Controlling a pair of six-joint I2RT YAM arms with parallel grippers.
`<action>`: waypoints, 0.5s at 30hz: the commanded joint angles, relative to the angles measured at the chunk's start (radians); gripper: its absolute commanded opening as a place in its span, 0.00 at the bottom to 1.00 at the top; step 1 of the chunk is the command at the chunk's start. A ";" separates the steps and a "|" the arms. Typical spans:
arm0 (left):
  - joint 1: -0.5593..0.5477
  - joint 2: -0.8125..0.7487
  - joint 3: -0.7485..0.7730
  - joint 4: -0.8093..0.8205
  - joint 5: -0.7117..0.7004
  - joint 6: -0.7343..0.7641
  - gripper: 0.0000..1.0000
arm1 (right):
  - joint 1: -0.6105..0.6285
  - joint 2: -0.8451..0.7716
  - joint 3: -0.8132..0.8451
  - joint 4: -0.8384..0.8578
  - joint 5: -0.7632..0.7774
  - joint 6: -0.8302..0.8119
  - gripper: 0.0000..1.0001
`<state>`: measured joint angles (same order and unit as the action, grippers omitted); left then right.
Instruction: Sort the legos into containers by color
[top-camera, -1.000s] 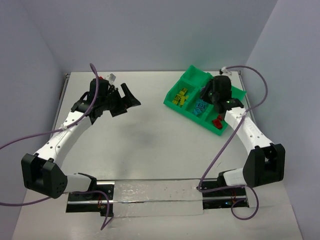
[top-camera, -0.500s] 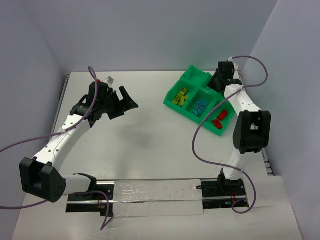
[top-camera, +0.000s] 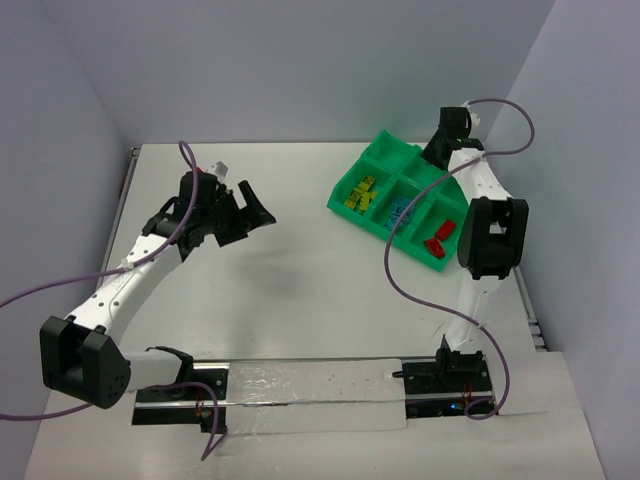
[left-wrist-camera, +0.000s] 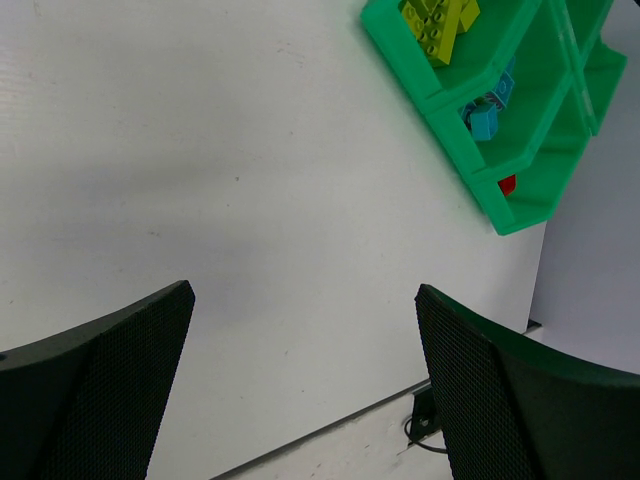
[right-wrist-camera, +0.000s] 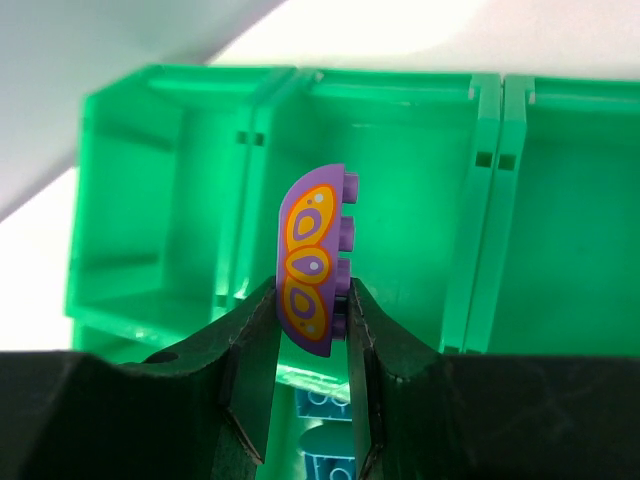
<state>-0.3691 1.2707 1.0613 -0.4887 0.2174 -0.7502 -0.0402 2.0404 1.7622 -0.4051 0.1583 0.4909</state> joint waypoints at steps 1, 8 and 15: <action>0.006 -0.052 -0.001 0.047 -0.030 0.011 0.99 | -0.006 0.033 0.080 -0.043 0.021 -0.015 0.21; 0.006 -0.060 0.006 0.031 -0.036 0.037 0.99 | -0.006 0.038 0.067 -0.040 -0.001 -0.014 0.59; 0.006 -0.061 0.044 0.012 -0.099 0.085 0.99 | -0.006 0.023 0.098 -0.056 -0.002 -0.020 0.62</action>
<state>-0.3691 1.2325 1.0534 -0.4892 0.1766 -0.7140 -0.0402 2.0838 1.7968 -0.4579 0.1497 0.4779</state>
